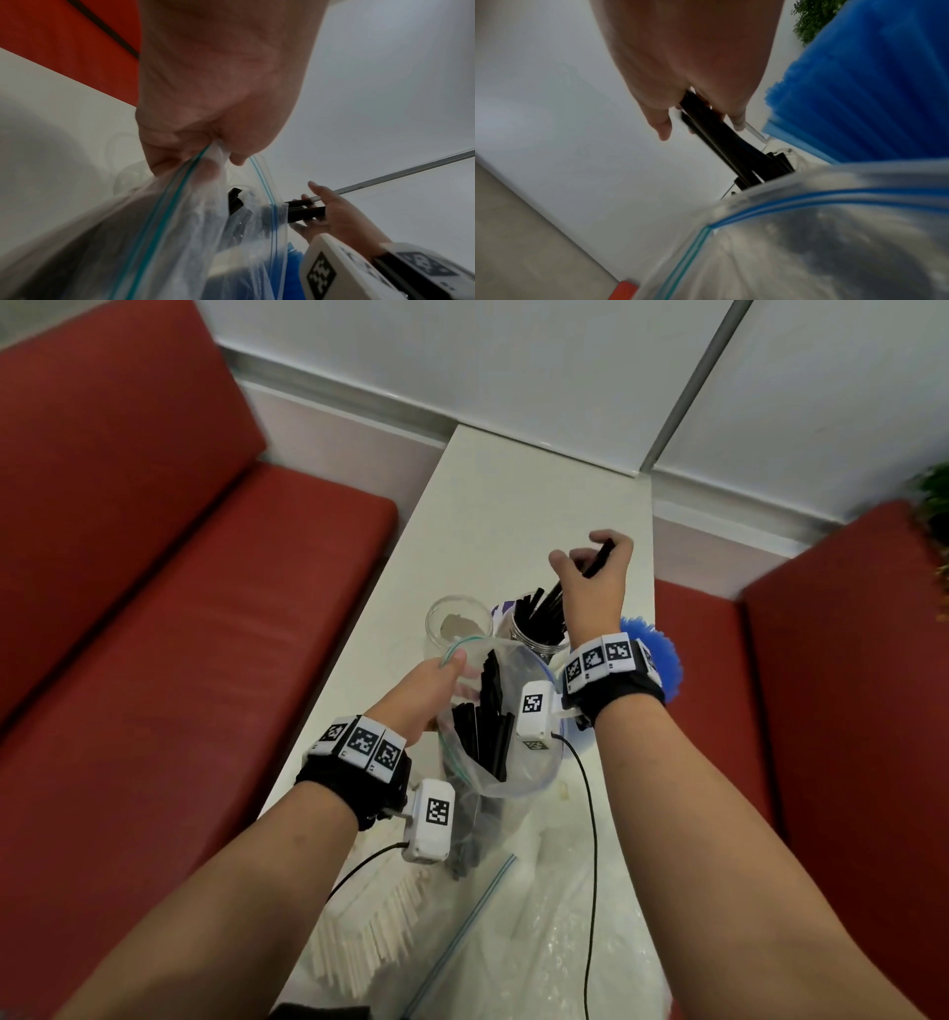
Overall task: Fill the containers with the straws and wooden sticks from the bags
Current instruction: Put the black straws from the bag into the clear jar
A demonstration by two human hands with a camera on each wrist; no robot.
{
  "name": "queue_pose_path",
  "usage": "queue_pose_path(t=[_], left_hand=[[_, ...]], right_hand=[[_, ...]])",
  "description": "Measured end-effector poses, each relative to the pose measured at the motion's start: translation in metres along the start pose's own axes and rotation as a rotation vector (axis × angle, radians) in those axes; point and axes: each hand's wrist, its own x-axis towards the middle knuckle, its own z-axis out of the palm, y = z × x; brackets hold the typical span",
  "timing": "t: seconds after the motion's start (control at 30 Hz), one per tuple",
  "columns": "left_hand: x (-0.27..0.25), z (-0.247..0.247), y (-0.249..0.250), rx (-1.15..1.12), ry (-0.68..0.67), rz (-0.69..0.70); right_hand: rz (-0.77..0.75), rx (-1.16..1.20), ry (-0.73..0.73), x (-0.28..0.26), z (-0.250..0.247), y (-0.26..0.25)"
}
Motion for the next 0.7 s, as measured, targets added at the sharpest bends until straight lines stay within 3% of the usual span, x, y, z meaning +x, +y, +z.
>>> queue_pose_path(t=[0.13,0.2,0.33,0.4,0.53,0.63,0.7], left_hand=[[-0.003,0.001,0.001,0.013,0.01,0.002],[-0.004,0.001,0.0,0.018,0.011,0.006],[-0.008,-0.001,-0.001,0.025,0.009,0.019],[-0.01,-0.001,-0.001,0.02,0.005,0.022],[-0.012,-0.001,-0.001,0.018,0.0,0.021],[-0.014,-0.001,-0.001,0.032,0.0,0.033],[-0.015,-0.002,-0.001,0.045,0.007,0.038]], right_hand=[[-0.245,-0.216,0.039,-0.002,0.011,-0.006],[-0.283,-0.477,-0.103,-0.004,0.016,0.001],[-0.129,-1.07,-0.464,-0.011,0.02,0.024],[-0.093,-1.101,-0.466,-0.01,0.023,0.022],[-0.264,-1.162,-0.352,-0.002,0.029,0.009],[-0.06,-1.339,-0.596,-0.006,0.027,0.004],[-0.009,-1.327,-0.698,-0.009,0.024,-0.006]])
